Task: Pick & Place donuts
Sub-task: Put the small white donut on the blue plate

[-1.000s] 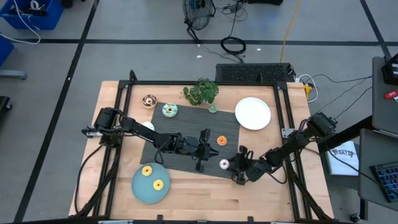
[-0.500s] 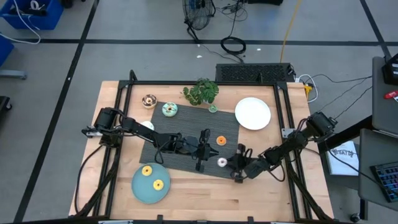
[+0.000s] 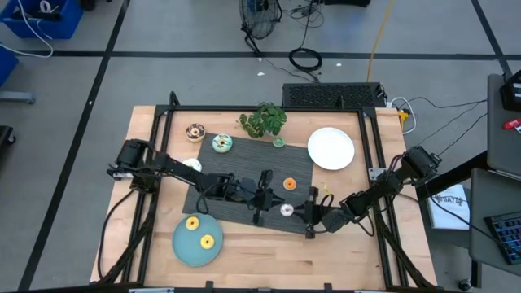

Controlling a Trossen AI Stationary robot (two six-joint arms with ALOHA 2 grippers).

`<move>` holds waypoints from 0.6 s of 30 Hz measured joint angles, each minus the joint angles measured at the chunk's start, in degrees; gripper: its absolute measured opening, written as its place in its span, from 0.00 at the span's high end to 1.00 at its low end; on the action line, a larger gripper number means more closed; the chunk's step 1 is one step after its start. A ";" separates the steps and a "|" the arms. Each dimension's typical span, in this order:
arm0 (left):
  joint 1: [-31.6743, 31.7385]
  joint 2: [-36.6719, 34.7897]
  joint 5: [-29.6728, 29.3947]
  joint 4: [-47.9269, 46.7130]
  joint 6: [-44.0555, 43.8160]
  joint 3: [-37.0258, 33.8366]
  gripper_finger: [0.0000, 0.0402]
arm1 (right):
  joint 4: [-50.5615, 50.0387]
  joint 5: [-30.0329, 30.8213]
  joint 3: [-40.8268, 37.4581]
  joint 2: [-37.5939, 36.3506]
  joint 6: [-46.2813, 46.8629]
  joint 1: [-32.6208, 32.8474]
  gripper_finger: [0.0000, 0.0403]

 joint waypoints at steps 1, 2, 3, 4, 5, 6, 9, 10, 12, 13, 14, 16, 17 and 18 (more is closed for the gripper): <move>-0.54 -1.09 0.02 -2.22 0.30 -0.02 0.92 | 0.10 0.67 0.00 -0.34 -0.44 0.00 0.92; -1.08 -1.96 0.04 -3.72 0.80 -0.02 0.92 | 0.25 0.62 0.02 -0.73 -0.95 -0.02 0.92; -1.70 -2.62 0.05 -5.09 2.21 0.00 0.92 | 0.14 0.62 0.02 -1.37 -1.59 -0.02 0.91; -2.43 -3.16 0.05 -6.87 4.75 0.00 0.92 | -0.01 0.61 0.02 -2.09 -2.45 0.00 0.91; -3.24 -3.50 -0.07 -8.90 7.69 0.00 0.92 | 0.24 0.62 0.02 -2.83 -3.18 0.00 0.91; -4.10 -3.52 -0.04 -10.38 9.74 -0.13 0.92 | 0.19 0.65 0.02 -3.75 -3.88 -0.01 0.91; -5.80 -2.23 -0.67 -11.40 11.85 -0.55 0.86 | -0.14 2.02 0.02 -6.51 -6.31 0.00 0.92; -6.17 -1.68 -2.28 -11.56 11.85 -0.56 0.83 | -0.14 2.08 0.02 -7.40 -7.19 0.00 0.92; -6.33 -0.97 -8.19 -11.65 10.83 -0.61 0.76 | -0.14 2.06 0.02 -8.87 -8.66 0.00 0.92; -6.33 -0.91 -11.37 -11.53 10.07 -0.61 0.71 | -0.08 2.06 0.02 -9.36 -9.10 0.00 0.92; -6.20 -0.91 -14.39 -11.25 9.03 -0.61 0.66 | -0.16 2.10 0.02 -9.67 -9.68 0.00 0.92; -5.60 -0.91 -18.67 -9.47 5.12 -0.61 0.56 | -0.13 2.08 0.02 -9.84 -10.20 0.00 0.92; -5.10 -0.91 -19.26 -8.62 2.33 -0.61 0.52 | -0.19 2.09 0.02 -9.85 -10.31 0.00 0.92; -4.59 -0.91 -18.84 -7.70 -0.25 -0.61 0.48 | -0.20 2.10 0.02 -9.85 -10.33 0.00 0.92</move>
